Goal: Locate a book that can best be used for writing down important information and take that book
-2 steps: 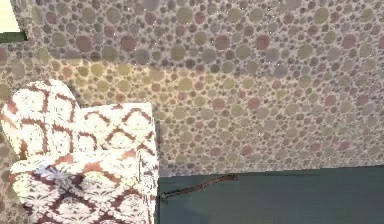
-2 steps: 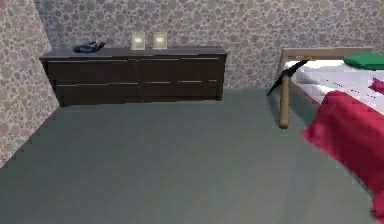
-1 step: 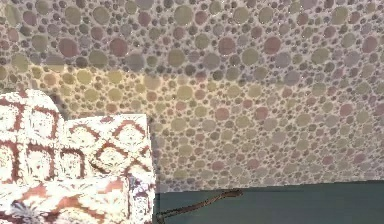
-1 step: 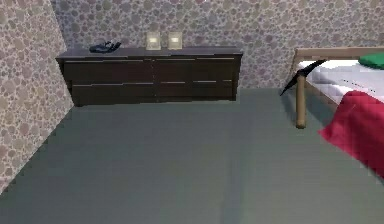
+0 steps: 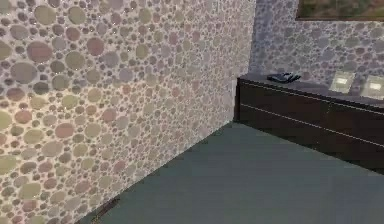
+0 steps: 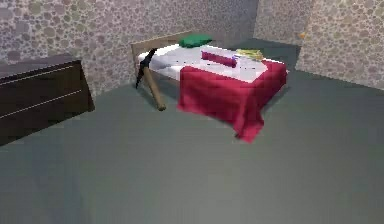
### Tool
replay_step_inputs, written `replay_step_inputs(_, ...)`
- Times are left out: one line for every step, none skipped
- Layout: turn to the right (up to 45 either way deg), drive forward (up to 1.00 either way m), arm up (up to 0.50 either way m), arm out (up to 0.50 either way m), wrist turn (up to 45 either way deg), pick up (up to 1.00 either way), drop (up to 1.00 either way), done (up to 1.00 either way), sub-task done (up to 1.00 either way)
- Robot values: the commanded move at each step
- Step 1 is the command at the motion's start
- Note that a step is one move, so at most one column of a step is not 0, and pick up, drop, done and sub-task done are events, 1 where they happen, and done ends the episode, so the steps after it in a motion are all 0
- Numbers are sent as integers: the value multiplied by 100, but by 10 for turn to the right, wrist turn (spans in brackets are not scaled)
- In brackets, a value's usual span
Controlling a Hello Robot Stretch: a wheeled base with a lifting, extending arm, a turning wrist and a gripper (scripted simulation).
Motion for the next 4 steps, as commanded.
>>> replay_step_inputs(450,0,0,0,0,0,0,0,0)
replay_step_inputs(120,0,0,0,0,0,0,0,0)
replay_step_inputs(0,15,0,0,0,0,0,0,0)
replay_step_inputs(-450,0,0,0,0,0,0,0,0)
